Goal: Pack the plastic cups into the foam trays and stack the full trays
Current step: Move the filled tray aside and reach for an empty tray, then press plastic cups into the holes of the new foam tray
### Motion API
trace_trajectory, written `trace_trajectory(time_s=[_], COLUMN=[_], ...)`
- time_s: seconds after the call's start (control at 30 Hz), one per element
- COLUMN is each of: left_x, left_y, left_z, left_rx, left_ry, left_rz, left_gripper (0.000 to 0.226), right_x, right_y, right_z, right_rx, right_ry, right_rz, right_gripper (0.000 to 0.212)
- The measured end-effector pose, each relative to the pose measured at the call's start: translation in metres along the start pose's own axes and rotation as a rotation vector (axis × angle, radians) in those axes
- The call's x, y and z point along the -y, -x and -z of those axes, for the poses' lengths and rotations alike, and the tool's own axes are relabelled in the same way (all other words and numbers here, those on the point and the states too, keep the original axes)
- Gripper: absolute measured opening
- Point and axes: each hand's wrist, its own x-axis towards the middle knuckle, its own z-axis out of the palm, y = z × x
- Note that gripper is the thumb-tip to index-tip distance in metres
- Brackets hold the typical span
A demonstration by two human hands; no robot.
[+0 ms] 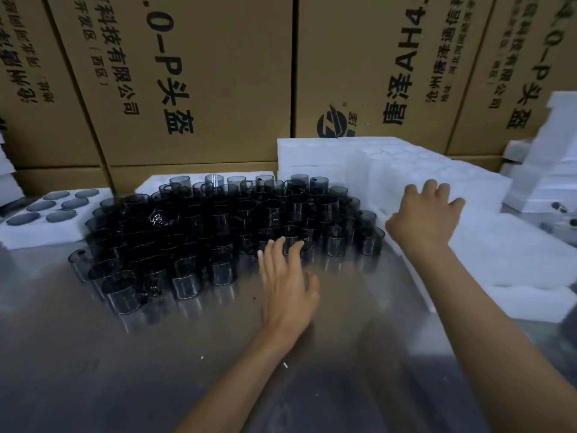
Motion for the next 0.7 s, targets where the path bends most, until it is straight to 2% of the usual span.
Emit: trace_trajectory(time_s=[0.07, 0.17, 0.33, 0.47, 0.57, 0.63, 0.7], left_x=[-0.001, -0.001, -0.001, 0.002, 0.002, -0.001, -0.001], left_y=[0.003, 0.005, 0.011, 0.011, 0.004, -0.001, -0.008], left_z=[-0.002, -0.001, 0.003, 0.008, 0.014, 0.020, 0.026], left_rx=[0.020, 0.050, 0.094, 0.088, 0.056, 0.022, 0.080], left_ry=[0.016, 0.074, 0.138, 0.203, 0.405, 0.605, 0.868], left_rz=[-0.014, -0.013, -0.031, -0.063, 0.009, 0.132, 0.290], left_gripper=[0.055, 0.053, 0.052, 0.048, 0.036, 0.026, 0.020], right_x=[-0.014, -0.024, -0.028, -0.018, 0.006, 0.028, 0.054], right_y=[-0.003, 0.004, 0.012, 0.026, 0.057, 0.082, 0.106], right_z=[-0.002, -0.017, -0.019, 0.002, 0.028, 0.040, 0.042], right_rx=[0.122, 0.242, 0.192, 0.088, 0.037, 0.059, 0.110], right_ry=[-0.006, -0.052, -0.082, -0.147, -0.210, -0.262, -0.306], right_rz=[-0.062, -0.057, -0.033, 0.051, 0.179, 0.275, 0.370], right_gripper=[0.052, 0.056, 0.048, 0.031, 0.031, 0.029, 0.032])
